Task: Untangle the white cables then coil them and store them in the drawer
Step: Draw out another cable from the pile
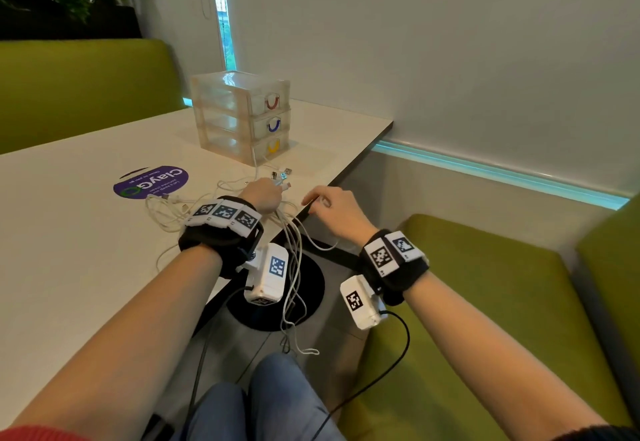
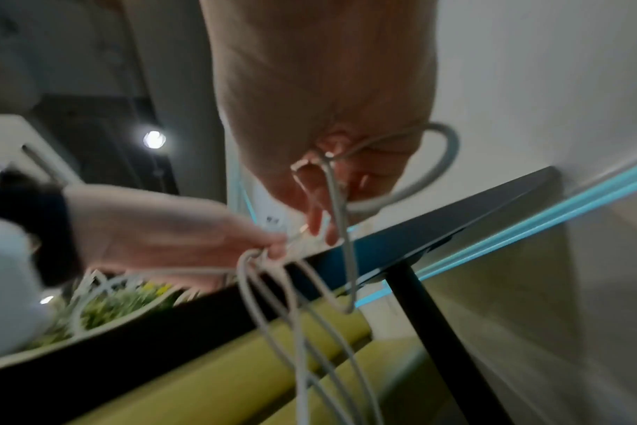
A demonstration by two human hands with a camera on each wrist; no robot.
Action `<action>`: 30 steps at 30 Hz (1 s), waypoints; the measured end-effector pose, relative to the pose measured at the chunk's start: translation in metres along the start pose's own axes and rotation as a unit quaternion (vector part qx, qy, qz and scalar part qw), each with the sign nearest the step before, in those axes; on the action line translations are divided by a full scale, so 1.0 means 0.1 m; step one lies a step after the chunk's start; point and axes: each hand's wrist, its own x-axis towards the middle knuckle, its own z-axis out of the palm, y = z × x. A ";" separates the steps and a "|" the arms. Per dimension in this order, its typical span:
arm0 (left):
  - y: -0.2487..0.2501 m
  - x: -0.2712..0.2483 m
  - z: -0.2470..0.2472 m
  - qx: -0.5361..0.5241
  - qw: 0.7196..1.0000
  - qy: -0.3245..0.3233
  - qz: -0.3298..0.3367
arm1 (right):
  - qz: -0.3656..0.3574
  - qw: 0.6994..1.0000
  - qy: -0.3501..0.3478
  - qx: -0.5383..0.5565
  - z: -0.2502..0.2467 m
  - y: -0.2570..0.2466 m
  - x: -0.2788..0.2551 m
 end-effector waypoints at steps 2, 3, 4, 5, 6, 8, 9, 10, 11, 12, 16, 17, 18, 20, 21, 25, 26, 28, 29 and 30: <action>-0.01 0.00 0.01 0.007 1.000 0.002 0.001 | 0.016 0.998 -0.022 -0.061 0.13 0.02 0.05; -0.02 0.01 0.00 0.003 1.000 0.004 -0.001 | 0.029 0.997 -0.020 -0.061 0.17 0.02 0.06; -0.02 0.01 0.01 -0.001 1.000 0.003 -0.002 | 0.044 0.997 -0.016 -0.055 0.20 0.02 0.08; -0.02 0.00 0.01 -0.002 1.000 0.001 -0.002 | 0.054 0.997 -0.016 -0.044 0.21 0.01 0.08; -0.01 0.01 0.01 0.003 1.000 -0.004 -0.002 | 0.061 0.997 -0.025 -0.031 0.21 0.01 0.08; 0.01 0.00 0.01 0.013 1.000 -0.003 -0.002 | 0.059 0.997 -0.057 -0.011 0.20 0.01 0.07; 0.02 -0.01 0.00 0.015 1.000 -0.005 -0.002 | 0.055 0.996 -0.073 -0.005 0.17 0.00 0.06; 0.00 0.01 0.00 0.023 1.000 -0.011 0.001 | 0.053 0.995 -0.084 -0.002 0.14 -0.01 0.05; -0.02 0.02 0.01 0.025 1.000 -0.015 0.005 | 0.049 0.995 -0.087 0.002 0.09 -0.02 0.05; -0.03 0.05 0.01 0.031 0.999 -0.023 0.004 | 0.042 0.996 -0.078 0.004 0.02 -0.04 0.04; -0.08 0.10 0.03 -0.001 1.000 -0.020 -0.008 | 0.019 1.000 -0.014 -0.014 -0.34 0.04 -0.01; -0.08 0.09 0.02 -0.011 1.000 -0.010 -0.010 | 0.024 1.000 -0.002 -0.017 -0.42 0.09 -0.03; -0.07 0.08 0.01 -0.010 1.000 -0.008 -0.010 | 0.034 0.999 0.015 -0.018 -0.48 0.15 -0.04; -0.08 0.10 0.01 0.011 1.000 -0.026 -0.008 | 0.054 0.995 0.081 0.010 -0.63 0.23 -0.08; -0.09 0.10 0.01 0.016 0.999 -0.032 -0.011 | 0.065 0.989 0.123 0.039 -0.70 0.25 -0.09; -0.04 0.08 0.01 0.035 0.999 -0.017 -0.008 | 0.121 0.959 0.247 0.074 -0.95 0.30 -0.09; -0.03 0.08 0.01 0.031 0.999 -0.017 -0.008 | 0.132 0.949 0.279 0.067 -0.97 0.29 -0.08; -0.04 0.06 0.01 0.016 1.000 -0.014 -0.014 | 0.145 0.926 0.342 0.069 -1.00 0.27 -0.04; -0.05 0.08 0.01 0.013 1.000 -0.011 -0.013 | 0.149 0.914 0.370 0.077 -1.00 0.26 -0.03; -0.05 0.09 0.01 0.018 1.000 -0.016 -0.012 | 0.151 0.901 0.398 0.088 -0.99 0.26 -0.03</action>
